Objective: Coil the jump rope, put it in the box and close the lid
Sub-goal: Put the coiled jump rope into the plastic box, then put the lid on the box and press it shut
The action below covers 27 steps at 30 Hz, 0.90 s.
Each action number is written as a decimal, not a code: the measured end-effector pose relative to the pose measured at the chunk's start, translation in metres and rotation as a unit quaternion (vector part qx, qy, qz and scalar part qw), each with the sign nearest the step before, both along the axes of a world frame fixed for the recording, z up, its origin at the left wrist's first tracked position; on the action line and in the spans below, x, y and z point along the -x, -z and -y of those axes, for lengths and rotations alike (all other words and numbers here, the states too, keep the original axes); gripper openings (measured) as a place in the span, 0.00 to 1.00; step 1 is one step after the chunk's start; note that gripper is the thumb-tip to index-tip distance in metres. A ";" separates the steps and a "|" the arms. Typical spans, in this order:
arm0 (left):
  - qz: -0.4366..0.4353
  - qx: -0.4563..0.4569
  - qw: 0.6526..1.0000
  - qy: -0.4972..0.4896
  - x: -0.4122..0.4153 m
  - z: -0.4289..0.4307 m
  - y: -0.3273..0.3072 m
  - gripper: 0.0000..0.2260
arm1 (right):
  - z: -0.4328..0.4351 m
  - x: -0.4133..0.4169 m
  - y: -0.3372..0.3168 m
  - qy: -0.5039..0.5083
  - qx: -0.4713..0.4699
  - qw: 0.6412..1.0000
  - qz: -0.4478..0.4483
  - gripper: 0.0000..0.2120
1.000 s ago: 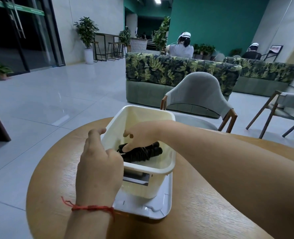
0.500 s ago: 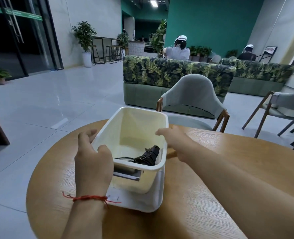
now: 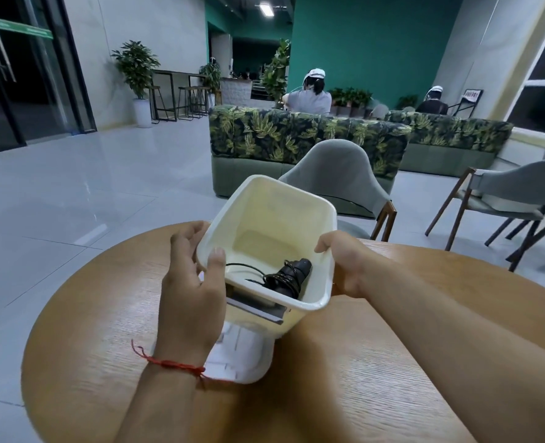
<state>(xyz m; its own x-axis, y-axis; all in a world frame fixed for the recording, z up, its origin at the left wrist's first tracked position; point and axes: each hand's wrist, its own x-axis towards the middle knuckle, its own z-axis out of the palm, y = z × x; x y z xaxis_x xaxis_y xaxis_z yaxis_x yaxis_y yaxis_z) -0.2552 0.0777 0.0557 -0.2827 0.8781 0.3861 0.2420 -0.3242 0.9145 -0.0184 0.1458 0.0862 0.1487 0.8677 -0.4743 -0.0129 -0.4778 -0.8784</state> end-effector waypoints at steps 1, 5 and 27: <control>-0.004 0.003 1.000 0.018 -0.003 0.000 0.003 0.13 | 0.005 -0.008 -0.001 0.013 -0.004 1.000 -0.002 0.15; -0.026 0.006 0.999 0.037 -0.014 0.006 0.017 0.14 | 0.037 -0.043 -0.008 0.095 -0.018 0.994 -0.055 0.08; -0.485 0.155 0.860 -0.030 -0.075 0.043 0.072 0.15 | 0.167 -0.071 0.004 0.360 -0.073 0.868 -0.336 0.24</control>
